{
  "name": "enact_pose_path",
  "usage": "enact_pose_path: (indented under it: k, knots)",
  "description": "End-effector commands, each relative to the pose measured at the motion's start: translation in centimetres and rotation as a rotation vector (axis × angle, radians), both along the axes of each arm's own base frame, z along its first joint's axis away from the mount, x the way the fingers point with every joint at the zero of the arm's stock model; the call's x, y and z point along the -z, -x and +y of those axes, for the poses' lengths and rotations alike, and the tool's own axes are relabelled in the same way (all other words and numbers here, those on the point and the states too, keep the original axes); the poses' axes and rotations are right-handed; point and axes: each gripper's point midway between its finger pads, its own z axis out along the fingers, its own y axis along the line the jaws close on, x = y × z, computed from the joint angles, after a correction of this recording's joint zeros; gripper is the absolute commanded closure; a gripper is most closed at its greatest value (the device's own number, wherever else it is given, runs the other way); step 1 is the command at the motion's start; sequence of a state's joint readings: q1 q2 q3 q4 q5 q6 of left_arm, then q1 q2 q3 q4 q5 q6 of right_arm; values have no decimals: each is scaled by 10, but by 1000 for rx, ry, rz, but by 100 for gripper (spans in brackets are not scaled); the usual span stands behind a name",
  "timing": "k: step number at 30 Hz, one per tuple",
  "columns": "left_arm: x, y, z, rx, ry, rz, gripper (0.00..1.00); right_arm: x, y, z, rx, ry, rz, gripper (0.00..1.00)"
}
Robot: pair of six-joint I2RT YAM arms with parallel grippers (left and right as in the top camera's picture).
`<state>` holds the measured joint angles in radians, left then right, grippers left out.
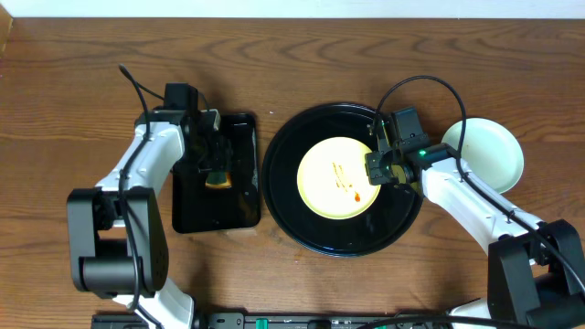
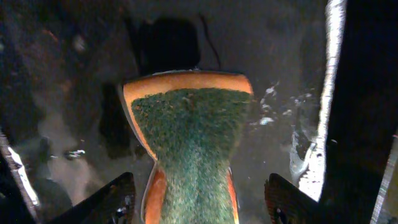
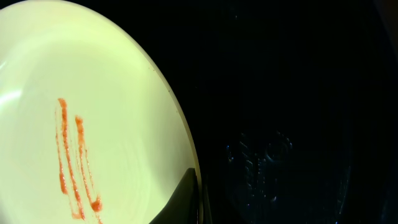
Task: Clean dirty plates on tray and stack at the side
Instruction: 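Dip the sponge into the water in the small black tray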
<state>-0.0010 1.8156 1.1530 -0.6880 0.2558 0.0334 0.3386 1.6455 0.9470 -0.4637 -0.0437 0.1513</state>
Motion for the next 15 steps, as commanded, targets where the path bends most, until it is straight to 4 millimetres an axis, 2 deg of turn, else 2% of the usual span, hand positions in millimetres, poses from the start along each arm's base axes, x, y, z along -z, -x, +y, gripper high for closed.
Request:
enact_pose_path:
  k: [1, 3, 5, 8, 15]
  knots:
    - [14, 6, 1, -1, -6, 47, 37, 2, -2, -4, 1, 21, -1, 97]
    - [19, 7, 1, -1, -6, 61, 41, 2, -2, -4, 1, 21, -1, 97]
    - [22, 8, 1, -1, -6, 68, 51, 2, -2, -4, 1, 21, -1, 97]
    - [22, 7, 1, -1, -6, 64, 92, 2, -2, -4, 1, 21, -1, 97]
    - [14, 3, 1, -30, -2, 50, 93, 2, -2, -4, 1, 21, 0, 97]
